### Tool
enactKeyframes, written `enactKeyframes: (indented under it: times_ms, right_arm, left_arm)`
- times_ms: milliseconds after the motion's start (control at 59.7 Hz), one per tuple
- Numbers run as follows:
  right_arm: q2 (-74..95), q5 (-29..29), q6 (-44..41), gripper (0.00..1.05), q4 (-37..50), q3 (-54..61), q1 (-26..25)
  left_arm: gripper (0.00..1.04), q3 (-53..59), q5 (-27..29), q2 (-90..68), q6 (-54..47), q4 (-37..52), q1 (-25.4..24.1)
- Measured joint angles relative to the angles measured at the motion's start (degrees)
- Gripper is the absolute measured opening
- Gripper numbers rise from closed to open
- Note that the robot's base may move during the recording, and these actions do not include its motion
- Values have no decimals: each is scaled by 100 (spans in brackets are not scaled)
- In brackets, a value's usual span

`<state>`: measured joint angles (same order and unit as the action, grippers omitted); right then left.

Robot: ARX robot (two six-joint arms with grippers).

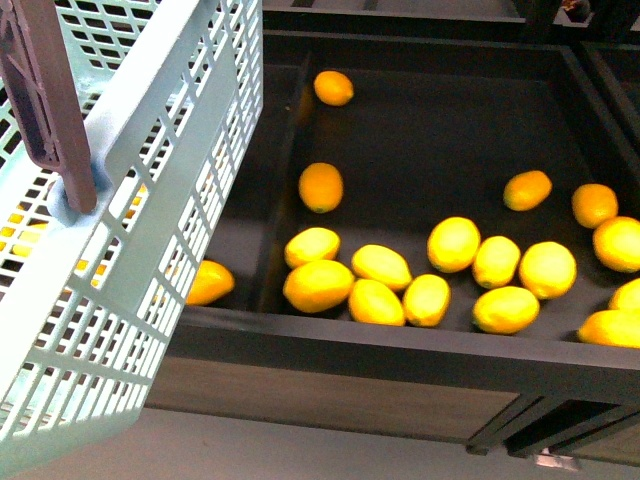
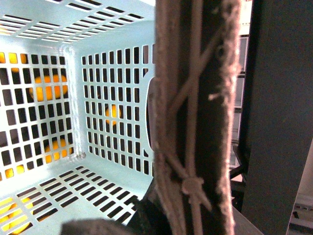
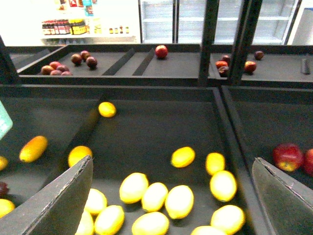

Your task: Pick lemon and mango into basket

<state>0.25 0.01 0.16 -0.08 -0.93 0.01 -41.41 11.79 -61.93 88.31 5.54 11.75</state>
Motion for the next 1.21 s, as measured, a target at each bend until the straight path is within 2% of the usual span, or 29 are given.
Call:
enactKeyframes:
  times_ms: [603,687,804,988,1206]
  right_arm:
    - [-2,-17,0,96,-2,0,-2]
    - [-2,-20,0,96,-2,0,-2]
    - [-2,-20,0,96,-2,0,-2]
    - [-2,-2,0,96,-2,0,-2]
    - [-2,-2,0,96,-2,0,-2]
  left_arm:
    - [5,2,81,0,-103,-9,-46]
    - [5,-295,7,-203,-542,-761,17]
    - [5,-664,-221,-909,-1493,-584,133]
    - [5,-1333,-538,-2179,-2188,-87,627]
    - [5,-2682,-1547,-3589,-2636,87,1716]
